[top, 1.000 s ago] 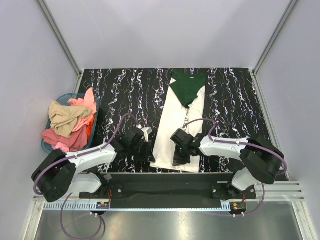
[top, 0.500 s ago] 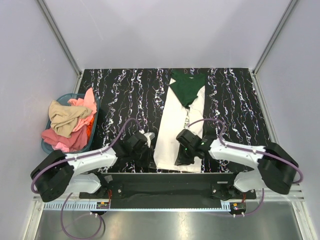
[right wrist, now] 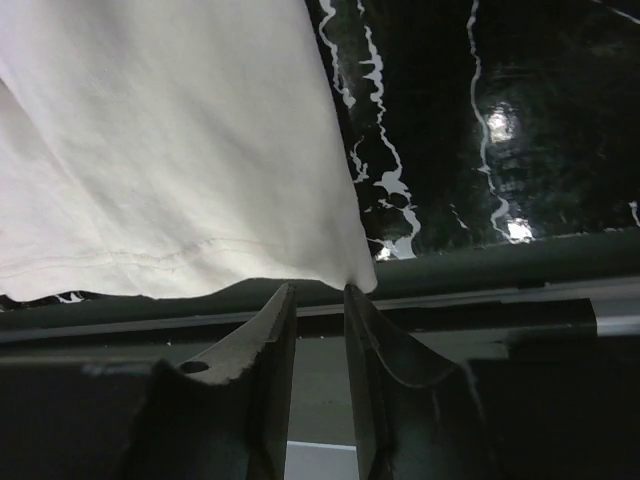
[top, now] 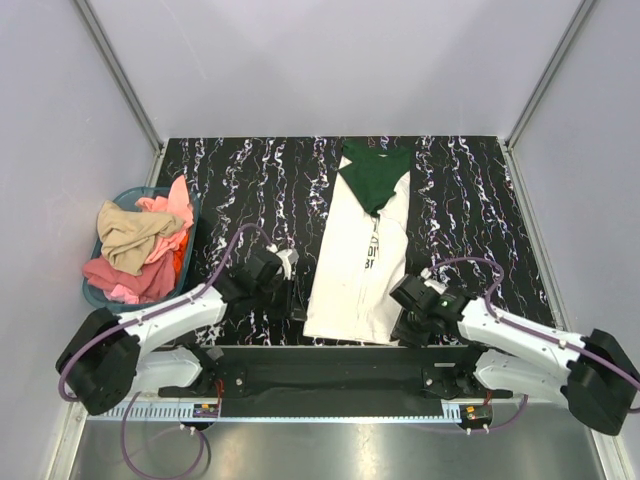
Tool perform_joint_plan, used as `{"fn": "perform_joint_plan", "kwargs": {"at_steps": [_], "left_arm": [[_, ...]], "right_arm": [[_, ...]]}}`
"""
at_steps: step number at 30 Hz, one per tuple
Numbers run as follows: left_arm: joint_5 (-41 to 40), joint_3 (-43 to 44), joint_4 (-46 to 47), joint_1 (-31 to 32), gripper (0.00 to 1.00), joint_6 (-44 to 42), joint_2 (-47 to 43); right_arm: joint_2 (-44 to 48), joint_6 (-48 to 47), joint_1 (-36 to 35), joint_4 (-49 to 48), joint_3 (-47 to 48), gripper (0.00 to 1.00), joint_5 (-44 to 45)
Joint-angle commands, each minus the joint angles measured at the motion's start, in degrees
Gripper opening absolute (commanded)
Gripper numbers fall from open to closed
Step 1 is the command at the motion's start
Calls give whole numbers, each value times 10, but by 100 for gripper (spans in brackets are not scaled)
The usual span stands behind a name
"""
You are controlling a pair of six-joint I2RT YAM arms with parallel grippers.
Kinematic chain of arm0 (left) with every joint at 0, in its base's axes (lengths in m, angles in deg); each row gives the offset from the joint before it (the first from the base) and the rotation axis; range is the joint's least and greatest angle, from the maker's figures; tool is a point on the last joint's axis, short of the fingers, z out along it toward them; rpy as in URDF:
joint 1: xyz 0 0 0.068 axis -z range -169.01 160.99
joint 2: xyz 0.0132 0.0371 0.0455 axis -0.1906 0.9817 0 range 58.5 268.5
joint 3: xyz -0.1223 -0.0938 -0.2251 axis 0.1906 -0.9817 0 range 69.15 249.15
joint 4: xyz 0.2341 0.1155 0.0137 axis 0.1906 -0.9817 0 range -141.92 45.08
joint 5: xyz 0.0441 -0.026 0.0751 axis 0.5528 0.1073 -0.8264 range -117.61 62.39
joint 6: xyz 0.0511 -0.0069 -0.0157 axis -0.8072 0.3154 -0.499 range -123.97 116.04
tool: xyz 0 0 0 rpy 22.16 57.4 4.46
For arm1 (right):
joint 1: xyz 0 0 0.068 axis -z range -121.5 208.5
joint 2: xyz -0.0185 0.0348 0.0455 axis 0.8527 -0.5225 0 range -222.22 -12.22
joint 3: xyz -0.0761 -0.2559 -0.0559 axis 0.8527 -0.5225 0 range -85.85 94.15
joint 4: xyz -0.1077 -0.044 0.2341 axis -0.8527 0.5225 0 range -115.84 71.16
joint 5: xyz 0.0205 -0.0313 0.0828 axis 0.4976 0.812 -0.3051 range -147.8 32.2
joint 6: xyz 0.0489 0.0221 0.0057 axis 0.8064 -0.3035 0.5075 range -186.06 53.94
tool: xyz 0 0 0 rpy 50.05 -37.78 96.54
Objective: Fold and stack the t-shirts
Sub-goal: Fold the tshirt
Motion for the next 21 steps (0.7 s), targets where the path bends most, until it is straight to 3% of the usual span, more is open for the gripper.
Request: {"fn": "perform_joint_plan", "kwargs": {"at_steps": [1, 8, 13, 21], "left_arm": [[32, -9, 26, -5, 27, -19, 24], [24, 5, 19, -4, 27, -35, 52], [31, 54, 8, -5, 30, -42, 34], [34, 113, 8, -46, 31, -49, 84]], "right_arm": [[54, 41, 8, 53, 9, 32, 47], [12, 18, 27, 83, 29, 33, 56], [-50, -2, 29, 77, 44, 20, 65], [-72, -29, 28, 75, 55, 20, 63]]}}
